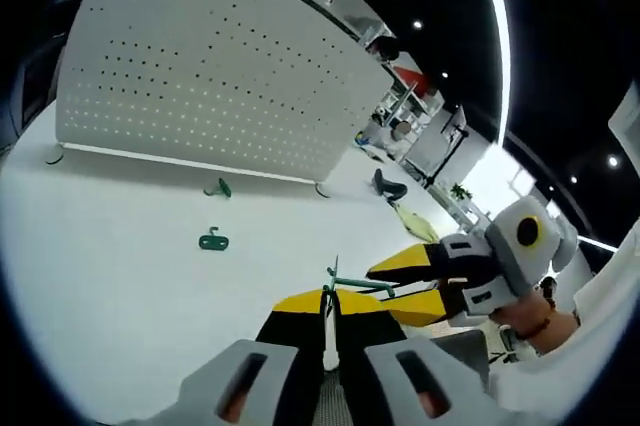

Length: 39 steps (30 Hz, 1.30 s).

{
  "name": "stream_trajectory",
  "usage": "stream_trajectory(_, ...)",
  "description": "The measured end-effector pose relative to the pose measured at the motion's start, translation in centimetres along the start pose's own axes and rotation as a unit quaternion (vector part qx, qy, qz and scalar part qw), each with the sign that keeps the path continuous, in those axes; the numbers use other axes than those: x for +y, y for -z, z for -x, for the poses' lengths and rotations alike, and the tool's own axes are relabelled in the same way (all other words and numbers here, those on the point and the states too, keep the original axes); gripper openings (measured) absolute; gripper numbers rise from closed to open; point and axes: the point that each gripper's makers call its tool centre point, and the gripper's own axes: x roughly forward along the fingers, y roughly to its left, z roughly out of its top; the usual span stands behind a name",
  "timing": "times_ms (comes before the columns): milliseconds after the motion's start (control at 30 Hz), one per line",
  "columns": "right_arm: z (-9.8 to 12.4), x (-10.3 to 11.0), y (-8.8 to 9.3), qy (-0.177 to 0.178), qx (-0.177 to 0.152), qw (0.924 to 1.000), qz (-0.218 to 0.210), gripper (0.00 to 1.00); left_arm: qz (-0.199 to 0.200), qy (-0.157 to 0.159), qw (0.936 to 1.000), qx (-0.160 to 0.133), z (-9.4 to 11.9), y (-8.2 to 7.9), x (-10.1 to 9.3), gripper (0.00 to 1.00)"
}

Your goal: Insert the hook assembly into the mounting plate slot until the hook locks in place.

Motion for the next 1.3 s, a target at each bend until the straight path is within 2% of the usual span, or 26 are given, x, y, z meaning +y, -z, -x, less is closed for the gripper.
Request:
stream_trajectory(100, 0.2, -0.2, 0.1, 0.001, 0.001, 0.9999, 0.011, 0.09, 0.002, -0.005, 1.0000, 0.006, -0.4, 0.2, -0.3, 0.02)
stream_trajectory(467, 0.4, -0.8, 1.0, 0.005, 0.035, 0.9960, 0.082, 0.06, 0.000, -0.022, 0.9995, 0.021, -1.2, 0.4, -0.7, 0.02)
stream_trajectory(567, 0.2, -1.0, 1.3, 0.010, 0.052, 0.9921, 0.113, 0.05, -0.005, -0.031, 0.9991, 0.029, -1.4, 0.4, -0.6, 0.02)
stream_trajectory(700, -0.1, -1.0, 1.6, 0.017, 0.065, 0.9887, 0.134, 0.05, -0.013, -0.041, 0.9984, 0.037, -1.5, 0.4, -0.5, 0.02)
stream_trajectory(867, -0.5, -1.0, 2.1, 0.021, 0.086, 0.9806, 0.175, 0.04, -0.001, -0.039, 0.9980, 0.049, -1.7, 0.8, -0.5, 0.02)
stream_trajectory(1000, -0.6, -1.0, 2.3, 0.015, 0.094, 0.9786, 0.183, 0.02, 0.006, -0.035, 0.9977, 0.057, -1.8, 1.0, -0.7, 0.02)
stream_trajectory(1067, -0.6, -1.0, 2.4, 0.014, 0.098, 0.9751, 0.199, 0.02, 0.006, -0.034, 0.9978, 0.057, -1.8, 1.1, -0.9, 0.02)
stream_trajectory(1300, -0.6, -0.8, 2.5, 0.012, 0.096, 0.9751, 0.200, 0.02, 0.005, -0.040, 0.9980, 0.049, -1.6, 1.2, -1.0, 0.01)
